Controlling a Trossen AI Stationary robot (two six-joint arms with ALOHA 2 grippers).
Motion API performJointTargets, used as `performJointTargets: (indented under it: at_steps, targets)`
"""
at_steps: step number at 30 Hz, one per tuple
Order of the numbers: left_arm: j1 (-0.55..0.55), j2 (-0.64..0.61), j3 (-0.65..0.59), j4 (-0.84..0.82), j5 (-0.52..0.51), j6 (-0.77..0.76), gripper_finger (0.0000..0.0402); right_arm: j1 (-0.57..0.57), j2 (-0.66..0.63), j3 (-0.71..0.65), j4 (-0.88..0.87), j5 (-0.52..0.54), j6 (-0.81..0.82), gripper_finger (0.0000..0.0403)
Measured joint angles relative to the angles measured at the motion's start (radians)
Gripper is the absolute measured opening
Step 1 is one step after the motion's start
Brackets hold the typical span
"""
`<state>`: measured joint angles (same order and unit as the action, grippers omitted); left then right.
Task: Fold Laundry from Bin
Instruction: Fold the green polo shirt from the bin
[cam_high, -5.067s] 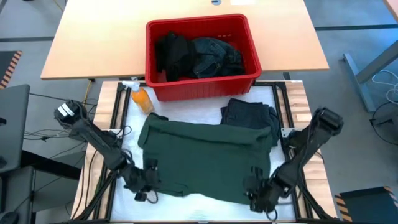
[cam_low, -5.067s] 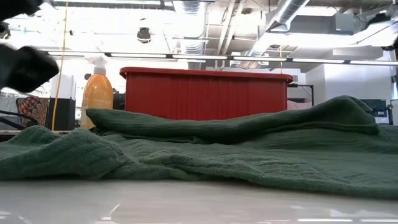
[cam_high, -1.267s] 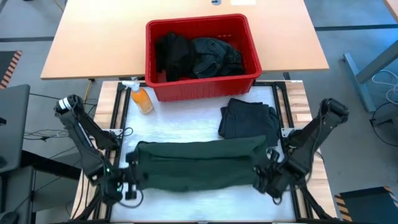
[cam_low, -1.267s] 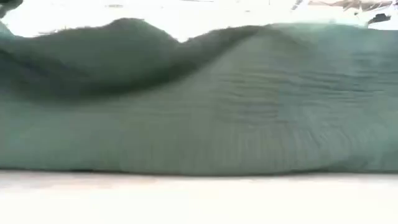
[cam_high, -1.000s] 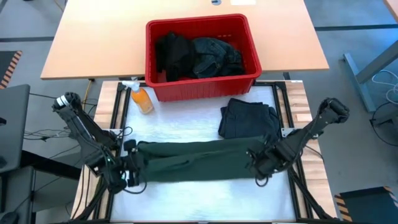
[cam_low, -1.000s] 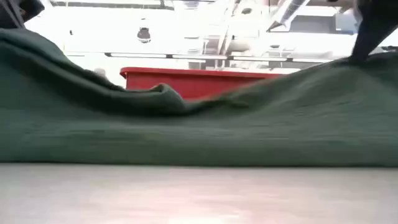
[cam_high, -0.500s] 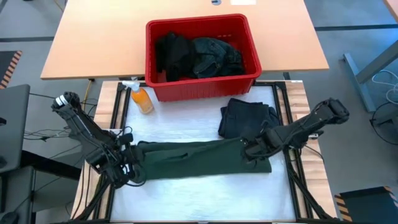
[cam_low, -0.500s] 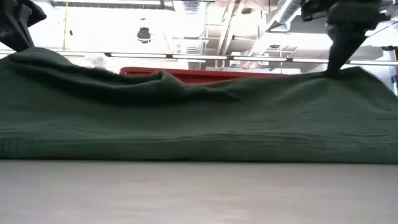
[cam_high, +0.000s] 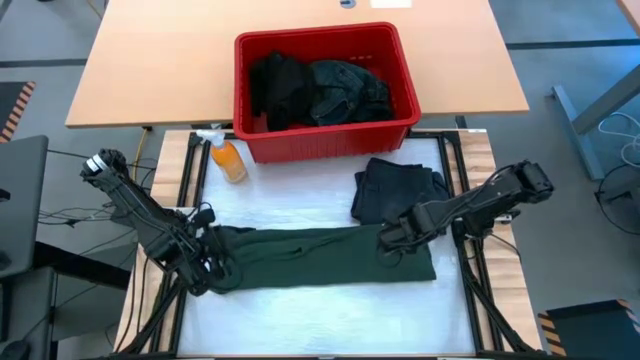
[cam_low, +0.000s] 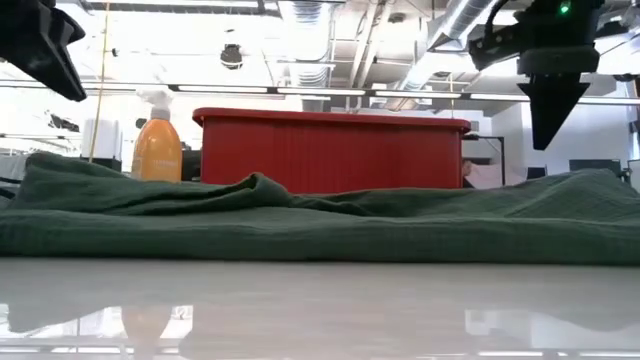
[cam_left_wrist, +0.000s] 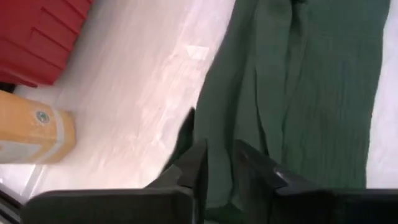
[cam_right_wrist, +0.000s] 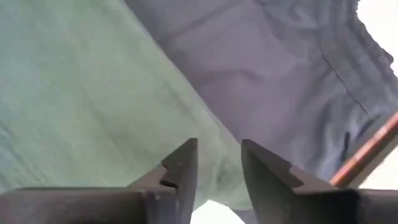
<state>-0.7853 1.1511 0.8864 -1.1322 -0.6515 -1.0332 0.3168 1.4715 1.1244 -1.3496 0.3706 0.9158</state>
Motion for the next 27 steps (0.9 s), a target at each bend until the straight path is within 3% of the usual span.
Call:
performJointTargets:
  at_steps: [5,9,14,19,23,27]
  targets:
    - [-0.001,0.000,0.000,-0.013,0.086,0.015,0.0093,0.001,-0.048,0.000,-0.002,-0.002,0.056,0.0172]
    - [-0.024,0.000,0.026,0.065,-0.032,0.062,0.0098,0.069,-0.112,0.000,0.058,-0.006,0.174,0.0168]
    - [-0.023,0.006,0.022,0.272,-0.094,0.129,0.0099,0.299,-0.149,0.000,0.166,0.041,0.521,0.0160]
    - [0.030,0.080,-0.022,0.470,-0.118,0.155,0.0099,0.495,-0.091,-0.001,0.088,0.148,0.890,0.0169]
    - [0.122,0.158,-0.024,0.661,-0.073,0.350,0.0109,0.575,-0.028,-0.002,0.030,0.068,1.243,0.0192]
    - [0.242,0.212,-0.024,0.882,0.014,0.523,0.0136,0.626,0.029,-0.002,0.063,-0.010,1.291,0.0225]
